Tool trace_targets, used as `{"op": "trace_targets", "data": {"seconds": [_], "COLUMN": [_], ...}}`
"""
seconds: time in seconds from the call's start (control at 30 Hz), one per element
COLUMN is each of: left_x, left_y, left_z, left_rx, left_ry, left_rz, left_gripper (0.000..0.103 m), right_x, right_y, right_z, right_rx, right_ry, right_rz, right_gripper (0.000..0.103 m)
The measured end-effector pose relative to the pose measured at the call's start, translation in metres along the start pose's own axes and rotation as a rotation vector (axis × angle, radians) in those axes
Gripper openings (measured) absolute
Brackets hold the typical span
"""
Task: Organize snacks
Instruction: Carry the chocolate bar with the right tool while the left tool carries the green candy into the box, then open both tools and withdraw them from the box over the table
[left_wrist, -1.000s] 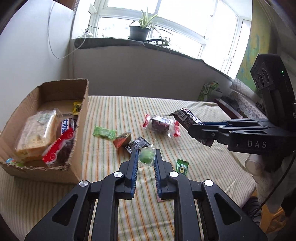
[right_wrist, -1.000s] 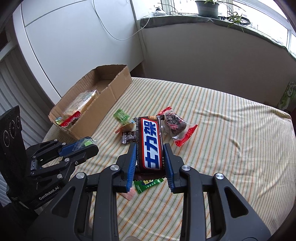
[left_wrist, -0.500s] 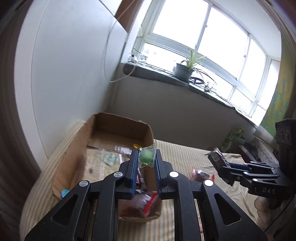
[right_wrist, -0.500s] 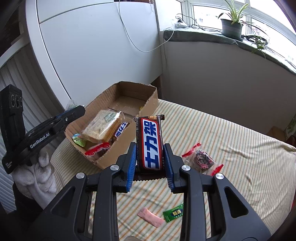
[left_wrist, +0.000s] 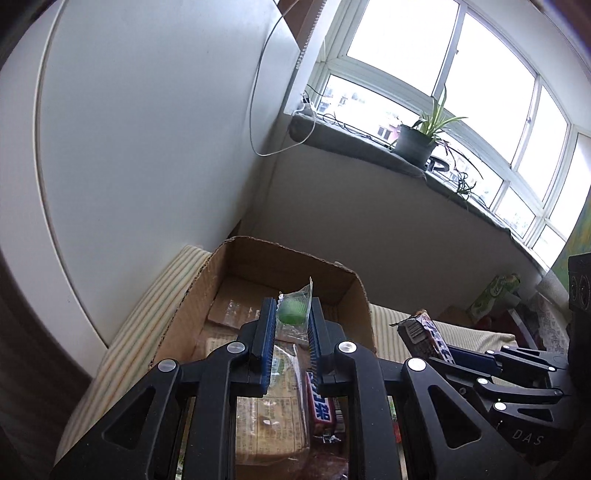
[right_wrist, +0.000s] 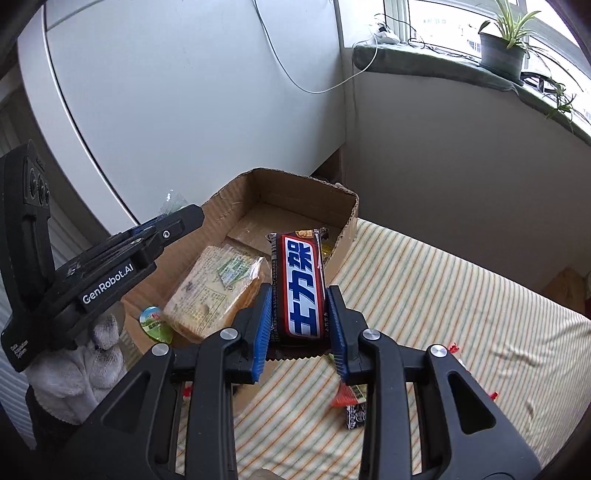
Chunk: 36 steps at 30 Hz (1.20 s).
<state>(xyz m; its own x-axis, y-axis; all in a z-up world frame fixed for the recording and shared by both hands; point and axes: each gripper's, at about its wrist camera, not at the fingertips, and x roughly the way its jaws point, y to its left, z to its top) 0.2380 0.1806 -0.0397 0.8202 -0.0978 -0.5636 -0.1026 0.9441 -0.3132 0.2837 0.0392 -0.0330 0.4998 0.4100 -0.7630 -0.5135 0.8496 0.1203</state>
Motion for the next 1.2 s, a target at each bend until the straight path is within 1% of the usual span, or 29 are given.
{"op": "trace_targets", "data": {"seconds": [0.07,0.27,0.4,0.6,0.63,0.67,0.7,0.73,0.77,1.0,1.13,1.17,1.2], "left_x": [0.003,0.001,-0.002,0.000,-0.001,-0.001,-0.002,-0.002,-0.002,-0.010,-0.023,-0.028,-0.033], "left_y": [0.004,0.009,0.009,0.008,0.008,0.008,0.009,0.009,0.010,0.011,0.009,0.009,0.007], "left_z": [-0.001,-0.004,-0.002,0.000,0.001,0.001,0.001,0.001,0.001,0.002,0.003,0.002,0.001], "left_rx": [-0.016,-0.015,-0.013,-0.016,-0.017,-0.018,-0.020,-0.023,-0.025,-0.018,-0.018,-0.019,-0.015], "left_ry": [0.012,0.013,0.004,0.003,0.002,0.001,0.001,0.001,-0.002,-0.020,-0.038,-0.043,-0.049], "left_rz": [0.008,0.021,0.020,0.018,0.018,0.018,0.015,0.013,0.016,0.016,-0.010,-0.019,-0.031], "left_gripper": [0.015,0.015,0.015,0.015,0.017,0.019,0.023,0.030,0.032,0.033,0.033,0.033,0.033], "right_x": [0.013,0.036,0.042,0.040,0.040,0.039,0.037,0.035,0.033,0.013,-0.010,-0.017,-0.024], "right_y": [0.003,0.009,0.010,0.011,0.011,0.011,0.011,0.011,0.011,0.007,0.001,-0.001,-0.003], "right_z": [0.005,0.010,0.008,0.008,0.007,0.007,0.008,0.007,0.007,0.000,-0.007,-0.010,-0.012], "right_rx": [-0.001,0.004,0.003,0.006,0.007,0.005,0.003,0.000,-0.002,0.002,0.010,0.011,0.011], "right_ry": [0.012,0.033,0.051,0.052,0.052,0.050,0.047,0.045,0.042,0.022,-0.004,-0.009,-0.014], "right_rz": [-0.010,-0.002,0.005,0.003,0.004,0.003,0.002,0.000,-0.003,-0.018,-0.021,-0.021,-0.022], "right_gripper": [0.030,0.030,0.030,0.030,0.030,0.030,0.030,0.030,0.030,0.030,0.031,0.032,0.037]}}
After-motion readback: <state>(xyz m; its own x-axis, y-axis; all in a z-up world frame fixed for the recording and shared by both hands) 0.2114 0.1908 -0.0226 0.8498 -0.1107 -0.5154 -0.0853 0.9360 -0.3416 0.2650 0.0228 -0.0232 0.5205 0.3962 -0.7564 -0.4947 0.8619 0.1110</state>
